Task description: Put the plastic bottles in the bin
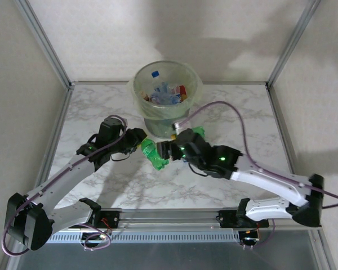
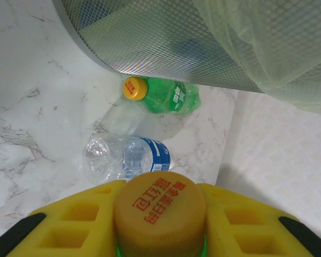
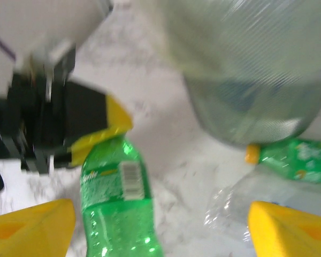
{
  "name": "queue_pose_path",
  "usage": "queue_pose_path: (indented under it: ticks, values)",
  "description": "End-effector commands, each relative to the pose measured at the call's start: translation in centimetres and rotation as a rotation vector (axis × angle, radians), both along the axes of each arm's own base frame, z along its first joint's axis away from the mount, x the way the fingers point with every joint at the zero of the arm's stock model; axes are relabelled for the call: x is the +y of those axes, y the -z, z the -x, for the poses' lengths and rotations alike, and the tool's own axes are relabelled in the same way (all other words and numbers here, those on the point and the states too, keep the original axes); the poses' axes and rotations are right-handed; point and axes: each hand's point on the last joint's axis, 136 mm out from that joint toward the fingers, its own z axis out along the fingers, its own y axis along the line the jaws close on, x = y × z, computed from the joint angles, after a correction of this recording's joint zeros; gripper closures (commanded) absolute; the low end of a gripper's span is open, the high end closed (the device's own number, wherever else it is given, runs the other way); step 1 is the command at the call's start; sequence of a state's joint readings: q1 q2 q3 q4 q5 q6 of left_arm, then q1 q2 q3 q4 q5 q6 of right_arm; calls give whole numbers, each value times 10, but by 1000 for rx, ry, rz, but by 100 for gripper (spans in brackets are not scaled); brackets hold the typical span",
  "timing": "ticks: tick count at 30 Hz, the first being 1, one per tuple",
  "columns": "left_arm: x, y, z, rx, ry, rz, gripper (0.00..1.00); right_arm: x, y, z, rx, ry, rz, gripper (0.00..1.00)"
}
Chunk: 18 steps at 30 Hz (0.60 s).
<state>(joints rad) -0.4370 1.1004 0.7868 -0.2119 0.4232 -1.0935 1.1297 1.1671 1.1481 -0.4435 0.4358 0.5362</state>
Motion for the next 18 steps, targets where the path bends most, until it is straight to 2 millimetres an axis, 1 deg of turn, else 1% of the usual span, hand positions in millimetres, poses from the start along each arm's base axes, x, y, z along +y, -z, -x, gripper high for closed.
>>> queue_pose_path:
  ticks: [1,2,3,4,6,8,12,16,18]
  values:
    - [-3,-28,-5,-72,22,0,75,-64,-31,-24,-72,260,-53,12]
    - [-4,-32,-6,-79,27,0,75,-81,-33,-28,-69,319,-59,11]
    - [-5,-37,-5,-88,34,0,75,-102,-33,-35,-58,394,-61,11]
    - [-6,-42,-6,-96,39,4,75,-123,-31,-40,-37,465,-59,11]
    - [-11,-56,-5,-121,62,19,75,-157,-21,-47,5,576,-52,11]
    - [-15,-70,-4,-142,86,29,75,-176,-14,-50,31,626,-61,11]
    - [-15,-102,-6,-198,100,25,75,-196,-11,-57,65,675,-112,11]
    - [-18,-130,-12,-246,94,49,75,-201,-6,-61,90,688,-126,11]
    - [-18,-147,-20,-278,89,44,75,-201,-3,-61,102,687,-134,11]
